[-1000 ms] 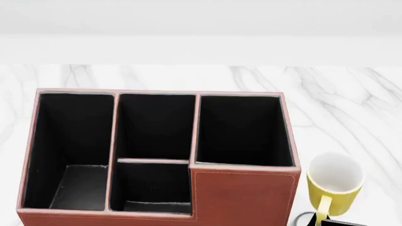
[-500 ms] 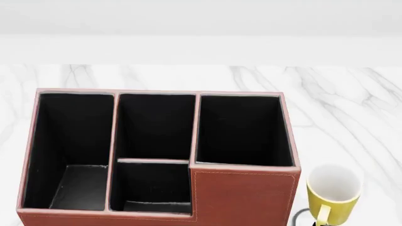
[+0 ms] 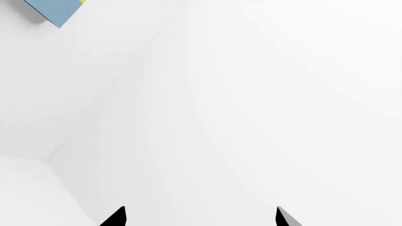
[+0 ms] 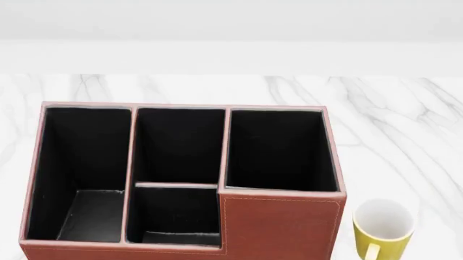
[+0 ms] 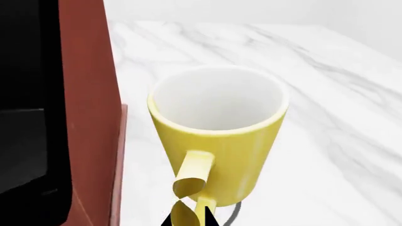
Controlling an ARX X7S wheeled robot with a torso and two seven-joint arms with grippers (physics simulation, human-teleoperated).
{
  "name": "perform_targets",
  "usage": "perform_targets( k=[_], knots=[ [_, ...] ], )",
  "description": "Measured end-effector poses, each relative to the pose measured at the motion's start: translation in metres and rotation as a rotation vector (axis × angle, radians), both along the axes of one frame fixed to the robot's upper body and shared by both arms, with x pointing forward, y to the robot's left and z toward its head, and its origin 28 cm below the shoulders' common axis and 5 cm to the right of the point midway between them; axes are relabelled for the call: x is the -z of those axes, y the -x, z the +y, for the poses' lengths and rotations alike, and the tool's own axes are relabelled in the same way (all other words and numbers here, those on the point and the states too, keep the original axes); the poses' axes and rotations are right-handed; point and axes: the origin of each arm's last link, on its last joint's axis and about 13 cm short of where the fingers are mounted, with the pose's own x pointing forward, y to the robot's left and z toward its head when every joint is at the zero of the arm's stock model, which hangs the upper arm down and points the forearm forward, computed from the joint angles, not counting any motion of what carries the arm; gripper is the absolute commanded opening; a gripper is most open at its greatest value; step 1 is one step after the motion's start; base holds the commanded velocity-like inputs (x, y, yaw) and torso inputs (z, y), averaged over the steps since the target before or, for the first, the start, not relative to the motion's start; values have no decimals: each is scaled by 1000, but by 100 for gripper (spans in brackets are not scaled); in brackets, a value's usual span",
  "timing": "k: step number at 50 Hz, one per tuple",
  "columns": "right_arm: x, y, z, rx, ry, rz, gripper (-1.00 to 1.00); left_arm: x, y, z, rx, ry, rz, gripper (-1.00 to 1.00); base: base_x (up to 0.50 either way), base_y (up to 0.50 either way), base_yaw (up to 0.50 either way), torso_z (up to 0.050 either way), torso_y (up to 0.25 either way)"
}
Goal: Pick up the yellow and white mug and place it to the right of the caddy.
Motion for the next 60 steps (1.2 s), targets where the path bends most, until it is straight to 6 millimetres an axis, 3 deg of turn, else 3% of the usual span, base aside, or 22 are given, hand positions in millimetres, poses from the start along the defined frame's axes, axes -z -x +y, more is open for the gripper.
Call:
perform_targets(
  k=[30, 31, 60],
  knots=[
    [9, 0, -1, 0, 2, 28, -100, 0, -2, 0, 5, -1, 2, 100, 0, 0, 0, 0, 1],
    [9, 0, -1, 0, 3, 29, 100, 0, -2, 0, 5, -1, 2, 100, 0, 0, 0, 0, 0],
    [6, -4, 0, -9, 23, 5, 100, 0, -1, 0, 5, -1, -1, 100, 0, 0, 0, 0, 0]
  ],
)
